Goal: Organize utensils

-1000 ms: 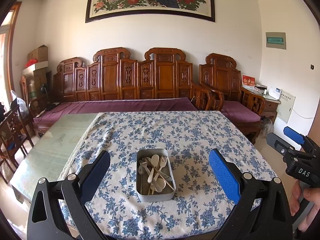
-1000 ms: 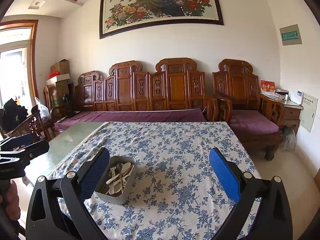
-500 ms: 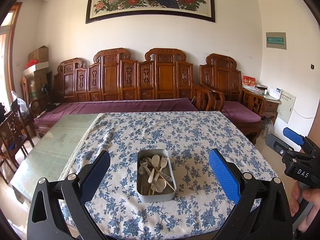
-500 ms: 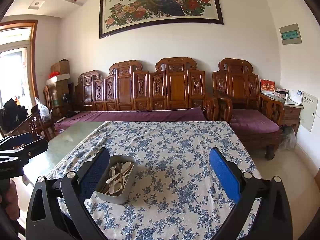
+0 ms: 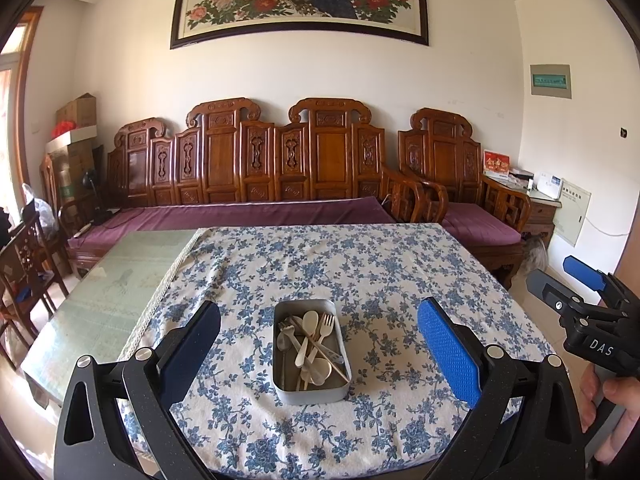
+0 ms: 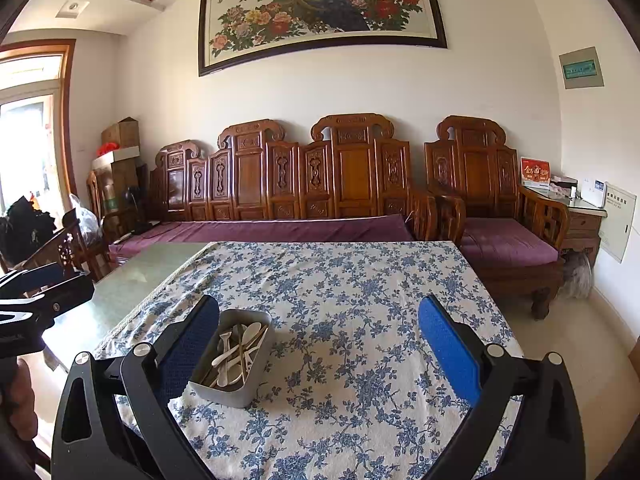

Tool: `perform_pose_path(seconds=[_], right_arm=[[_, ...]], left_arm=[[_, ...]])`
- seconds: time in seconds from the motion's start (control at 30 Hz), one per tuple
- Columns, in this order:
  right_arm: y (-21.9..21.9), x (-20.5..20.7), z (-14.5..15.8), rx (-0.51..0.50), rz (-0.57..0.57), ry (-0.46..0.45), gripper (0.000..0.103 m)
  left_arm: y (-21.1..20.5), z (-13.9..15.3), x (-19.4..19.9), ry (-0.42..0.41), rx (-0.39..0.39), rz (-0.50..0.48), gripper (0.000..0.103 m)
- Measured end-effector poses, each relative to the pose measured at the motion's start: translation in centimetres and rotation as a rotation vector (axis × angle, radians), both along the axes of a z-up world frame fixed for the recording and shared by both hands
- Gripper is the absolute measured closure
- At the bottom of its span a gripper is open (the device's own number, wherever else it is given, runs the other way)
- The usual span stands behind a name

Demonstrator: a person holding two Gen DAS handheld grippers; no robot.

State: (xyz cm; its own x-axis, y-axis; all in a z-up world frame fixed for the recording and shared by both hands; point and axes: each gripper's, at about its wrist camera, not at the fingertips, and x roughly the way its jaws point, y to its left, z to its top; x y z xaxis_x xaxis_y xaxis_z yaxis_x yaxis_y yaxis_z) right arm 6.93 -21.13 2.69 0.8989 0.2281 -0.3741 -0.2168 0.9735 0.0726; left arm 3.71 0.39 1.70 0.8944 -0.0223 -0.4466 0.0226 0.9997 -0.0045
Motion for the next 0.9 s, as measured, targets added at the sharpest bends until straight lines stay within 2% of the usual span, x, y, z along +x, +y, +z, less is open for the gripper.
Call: perform_pose_path(seconds=[0.9], right_arm=[[-0.03, 0.08, -0.09, 0.0, -0.001, 0.0, 0.003]], left_arm=[[0.04, 0.31, -0.11, -0.003, -0.002, 0.001, 0.008]])
